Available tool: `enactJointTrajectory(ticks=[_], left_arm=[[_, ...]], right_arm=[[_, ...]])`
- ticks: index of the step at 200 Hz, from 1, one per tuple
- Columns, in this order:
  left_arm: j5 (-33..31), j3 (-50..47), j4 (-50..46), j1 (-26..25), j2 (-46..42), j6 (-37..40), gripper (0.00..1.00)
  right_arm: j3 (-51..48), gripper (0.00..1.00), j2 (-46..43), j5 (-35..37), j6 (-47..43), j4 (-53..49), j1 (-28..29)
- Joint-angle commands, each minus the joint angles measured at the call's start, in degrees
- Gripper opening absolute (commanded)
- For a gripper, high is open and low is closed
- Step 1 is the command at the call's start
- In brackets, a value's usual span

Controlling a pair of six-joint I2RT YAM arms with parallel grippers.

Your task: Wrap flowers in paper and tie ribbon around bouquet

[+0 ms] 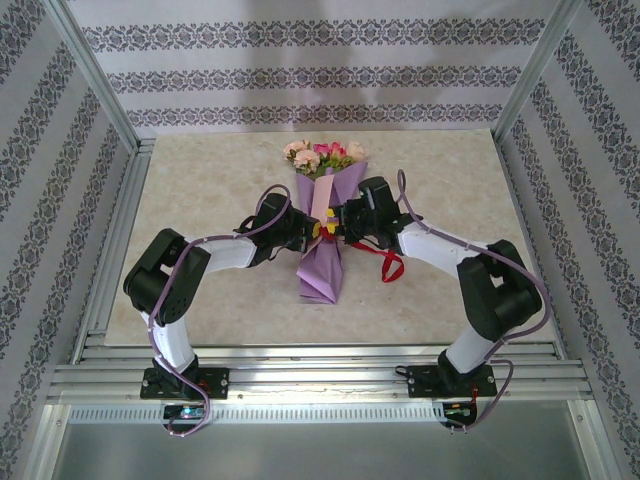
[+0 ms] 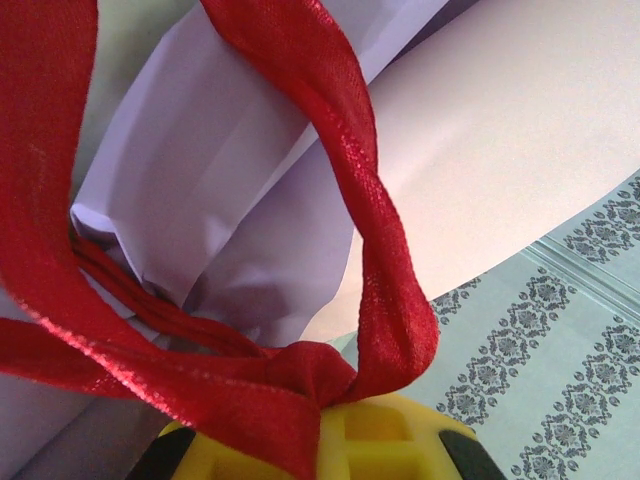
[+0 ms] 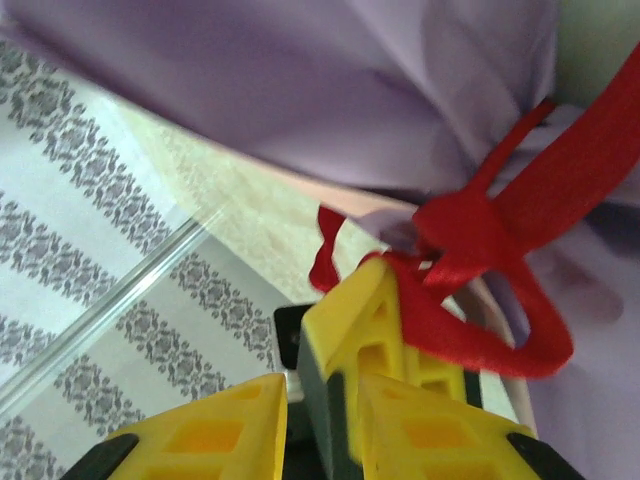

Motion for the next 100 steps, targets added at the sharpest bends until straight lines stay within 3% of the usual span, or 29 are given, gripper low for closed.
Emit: enactJointTrajectory(ticks=[1, 100], left_arm=[[-0.5, -0.1, 1.8, 0.6, -1.3, -0.6, 0.0], [-0.4, -0.3, 2.0, 0.6, -1.4, -0.8, 0.0]], right_arm=[[0.4, 0.28, 2.3, 1.3, 2.2, -0.9, 0.8], [-0.8, 0.36, 4.8, 2.1, 3.6, 0.7, 1.3]])
